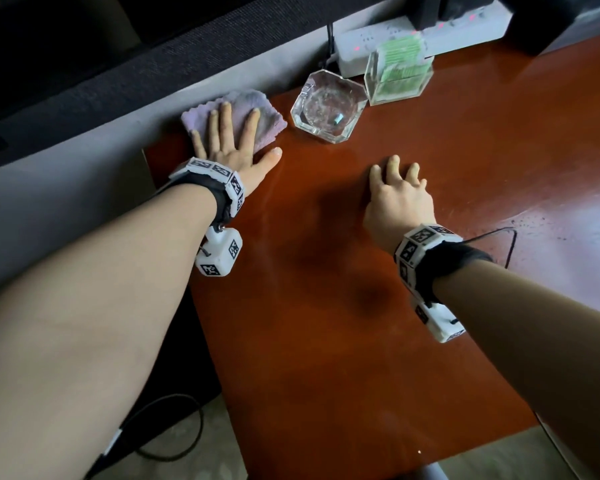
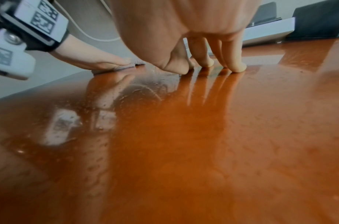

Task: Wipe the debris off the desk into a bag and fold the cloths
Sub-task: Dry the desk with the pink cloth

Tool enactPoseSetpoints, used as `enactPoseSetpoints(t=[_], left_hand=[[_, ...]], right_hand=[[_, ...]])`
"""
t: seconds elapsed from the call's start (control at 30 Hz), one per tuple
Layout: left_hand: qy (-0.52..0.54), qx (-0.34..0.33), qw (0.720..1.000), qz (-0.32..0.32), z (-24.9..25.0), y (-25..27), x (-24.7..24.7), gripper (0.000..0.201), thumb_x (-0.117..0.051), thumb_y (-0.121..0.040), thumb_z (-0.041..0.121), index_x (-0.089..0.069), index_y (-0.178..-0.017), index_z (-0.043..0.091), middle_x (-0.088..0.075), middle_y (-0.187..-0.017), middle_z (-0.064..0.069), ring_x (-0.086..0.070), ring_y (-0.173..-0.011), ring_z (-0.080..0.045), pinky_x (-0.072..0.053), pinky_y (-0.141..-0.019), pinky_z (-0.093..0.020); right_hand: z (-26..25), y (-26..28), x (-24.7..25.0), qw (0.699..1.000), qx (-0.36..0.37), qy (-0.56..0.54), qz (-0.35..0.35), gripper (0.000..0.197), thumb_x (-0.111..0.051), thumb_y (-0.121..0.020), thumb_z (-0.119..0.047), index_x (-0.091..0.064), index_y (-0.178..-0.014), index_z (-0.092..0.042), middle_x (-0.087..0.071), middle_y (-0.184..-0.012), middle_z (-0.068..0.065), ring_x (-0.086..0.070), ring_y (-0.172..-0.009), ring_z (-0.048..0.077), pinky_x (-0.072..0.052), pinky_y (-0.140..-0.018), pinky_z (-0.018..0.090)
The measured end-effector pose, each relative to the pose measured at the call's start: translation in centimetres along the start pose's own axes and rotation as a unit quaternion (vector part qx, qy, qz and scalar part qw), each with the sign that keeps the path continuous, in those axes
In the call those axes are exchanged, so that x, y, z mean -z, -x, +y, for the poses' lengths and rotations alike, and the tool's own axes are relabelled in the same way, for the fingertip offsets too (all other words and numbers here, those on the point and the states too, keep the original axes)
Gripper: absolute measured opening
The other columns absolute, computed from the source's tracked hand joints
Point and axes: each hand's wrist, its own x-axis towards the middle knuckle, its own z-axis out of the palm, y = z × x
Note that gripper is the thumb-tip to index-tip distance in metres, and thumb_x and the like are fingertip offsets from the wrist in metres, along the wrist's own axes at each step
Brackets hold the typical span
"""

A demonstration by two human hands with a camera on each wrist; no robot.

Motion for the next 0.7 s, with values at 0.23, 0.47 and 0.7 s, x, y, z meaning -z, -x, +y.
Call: enactPoseSetpoints(t=[0.23,0.47,0.7], left_hand=[[-0.034,-0.07,0.997,-0.01,0.8,-1.2,0.4,0.077,-0.032,-0.091,0.072,0.001,-0.155,0.044,0.015,-0.165,-0.003,0.013,-0.152,-0.024,0.006,-0.12,-0.058],[-0.057,-0.106,0.993,-0.003,0.7,-2.4,0.5,0.08,-0.032,-0.089,0.074,0.0,-0.155,0.043,0.011,-0.165,-0.004,0.01,-0.152,-0.026,0.004,-0.12,-0.058],[-0.054,-0.108,0.993,0.007,1.4,-0.6,0.0,0.084,-0.034,-0.088,0.074,-0.002,-0.157,0.039,0.011,-0.165,-0.008,0.008,-0.152,-0.029,0.002,-0.119,-0.061]], right_hand=[[0.3,0.0,-0.4,1.0,0.012,0.001,0.003,0.065,-0.043,-0.09,-0.018,-0.022,-0.15,-0.006,-0.012,-0.157,0.022,-0.014,-0.139,0.052,-0.024,-0.111,0.061],[0.3,0.1,-0.4,1.0,0.019,0.005,0.006,0.064,-0.041,-0.092,-0.017,-0.019,-0.151,-0.005,-0.011,-0.157,0.023,-0.013,-0.139,0.053,-0.022,-0.111,0.061],[0.3,0.1,-0.4,1.0,0.019,-0.001,0.004,0.064,-0.042,-0.091,-0.017,-0.022,-0.15,-0.005,-0.012,-0.157,0.024,-0.013,-0.139,0.054,-0.024,-0.111,0.061]])
